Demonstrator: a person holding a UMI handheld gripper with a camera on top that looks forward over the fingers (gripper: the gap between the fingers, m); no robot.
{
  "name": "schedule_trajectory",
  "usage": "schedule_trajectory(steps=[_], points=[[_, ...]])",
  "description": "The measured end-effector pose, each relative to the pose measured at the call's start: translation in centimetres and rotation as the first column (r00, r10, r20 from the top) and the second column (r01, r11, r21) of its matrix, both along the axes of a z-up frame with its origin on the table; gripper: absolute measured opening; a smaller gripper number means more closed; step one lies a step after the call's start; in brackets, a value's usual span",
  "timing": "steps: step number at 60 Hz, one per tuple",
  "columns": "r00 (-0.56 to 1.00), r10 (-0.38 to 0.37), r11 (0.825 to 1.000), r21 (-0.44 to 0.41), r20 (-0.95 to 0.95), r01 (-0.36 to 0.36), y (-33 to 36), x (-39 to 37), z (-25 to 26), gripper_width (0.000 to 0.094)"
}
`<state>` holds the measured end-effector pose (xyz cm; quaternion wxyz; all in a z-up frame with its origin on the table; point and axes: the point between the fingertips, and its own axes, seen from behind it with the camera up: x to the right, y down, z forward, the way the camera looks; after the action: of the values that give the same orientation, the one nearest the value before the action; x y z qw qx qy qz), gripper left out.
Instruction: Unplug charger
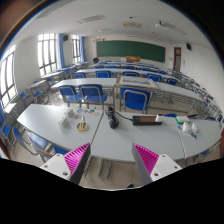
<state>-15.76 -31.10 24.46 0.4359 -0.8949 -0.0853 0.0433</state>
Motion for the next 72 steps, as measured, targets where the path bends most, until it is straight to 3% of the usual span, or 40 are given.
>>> schedule_trajectory(steps=[9,23,35,49,54,62,72], points=[[0.999,-0.023,0.999,-0.042,0.032,0.025,0.6,2.8,-3.1,0.0852],[0.99,-0.123,0.989,-0.069,0.073,0.128,8.7,15.5,-12.8,0.0853],[0.969,-0.217,0.975,0.075,0.12,0.209,21.8,25.7,-16.3,0.085],[0.977,-0.211,0.967,0.153,0.024,0.205,36.5,28.5,-19.0,0.0831],[0.982,-0.189,0.971,0.15,0.007,0.186,39.4,28.3,-20.1,0.0722],[0.983,-0.177,0.973,0.161,0.042,0.168,41.8,28.5,-21.5,0.042],[0.988,-0.151,0.978,0.147,0.028,0.146,41.8,28.0,-21.7,0.0264]])
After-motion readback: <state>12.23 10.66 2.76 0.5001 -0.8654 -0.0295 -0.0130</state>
